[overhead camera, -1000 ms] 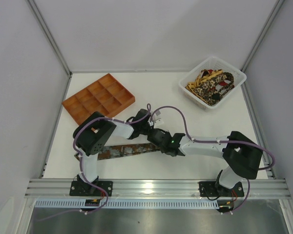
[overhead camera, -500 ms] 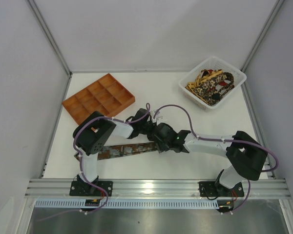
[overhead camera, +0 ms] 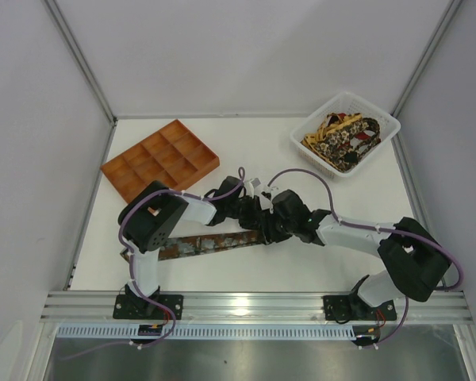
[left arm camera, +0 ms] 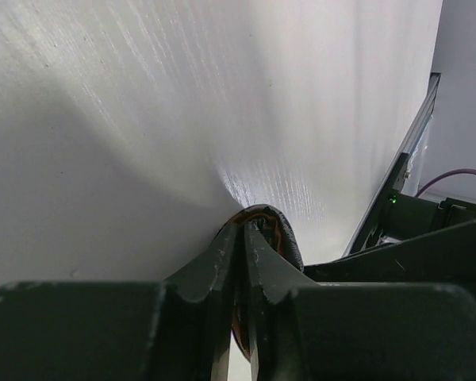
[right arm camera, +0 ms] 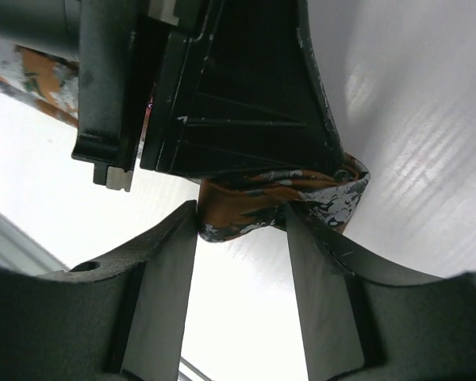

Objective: Roll the ties
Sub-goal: Roll the tie

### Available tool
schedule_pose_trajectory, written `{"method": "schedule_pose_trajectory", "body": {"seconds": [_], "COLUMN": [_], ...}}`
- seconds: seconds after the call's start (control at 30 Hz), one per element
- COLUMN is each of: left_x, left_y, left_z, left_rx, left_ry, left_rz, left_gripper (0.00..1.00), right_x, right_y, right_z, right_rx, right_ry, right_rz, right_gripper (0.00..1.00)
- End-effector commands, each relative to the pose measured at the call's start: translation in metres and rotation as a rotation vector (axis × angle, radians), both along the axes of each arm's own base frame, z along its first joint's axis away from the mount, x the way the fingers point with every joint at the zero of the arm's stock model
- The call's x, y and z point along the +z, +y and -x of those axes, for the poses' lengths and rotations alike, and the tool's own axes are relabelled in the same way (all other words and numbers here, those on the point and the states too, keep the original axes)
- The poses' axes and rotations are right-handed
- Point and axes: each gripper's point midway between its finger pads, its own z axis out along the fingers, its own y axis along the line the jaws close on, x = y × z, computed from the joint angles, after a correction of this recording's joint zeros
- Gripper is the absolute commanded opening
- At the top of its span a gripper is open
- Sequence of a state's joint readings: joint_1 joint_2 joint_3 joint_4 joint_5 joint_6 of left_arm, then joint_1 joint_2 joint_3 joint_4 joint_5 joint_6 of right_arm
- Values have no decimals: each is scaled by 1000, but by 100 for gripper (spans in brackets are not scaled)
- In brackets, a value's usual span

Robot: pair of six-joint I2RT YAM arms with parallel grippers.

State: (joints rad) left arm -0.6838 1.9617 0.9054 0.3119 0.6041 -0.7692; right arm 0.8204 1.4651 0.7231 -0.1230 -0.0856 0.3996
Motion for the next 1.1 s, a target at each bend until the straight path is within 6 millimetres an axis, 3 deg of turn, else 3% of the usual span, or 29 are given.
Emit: {"method": "schedule_pose_trajectory", "body": {"seconds": [0.0,0.3,0.53,0.87,1.07], "left_x": [-12,-14,-4,5,1], "left_y": [12,19,17,19,18], "left_z": [0,-5,-11,-19,-18], "left_rx": [-3,-3,-17,-30,-43], "left_ry": [-27,-61,-92,-155,-142], "left_rz": [-76,-141,-145,-170,-179], "left_gripper": [17,18,18,27,24], "right_x": [6,4,2,4,16], "right_y": [8,-1,-5,-6,-4], "right_z": [6,5,6,7,3], "right_rx": [31,-10,-14,-23,-52], "right_ry": [59,155,174,204,264], "right_rz": [-120,-257,-273,-312,-393], "right_gripper": [54,52,50,49,45]}}
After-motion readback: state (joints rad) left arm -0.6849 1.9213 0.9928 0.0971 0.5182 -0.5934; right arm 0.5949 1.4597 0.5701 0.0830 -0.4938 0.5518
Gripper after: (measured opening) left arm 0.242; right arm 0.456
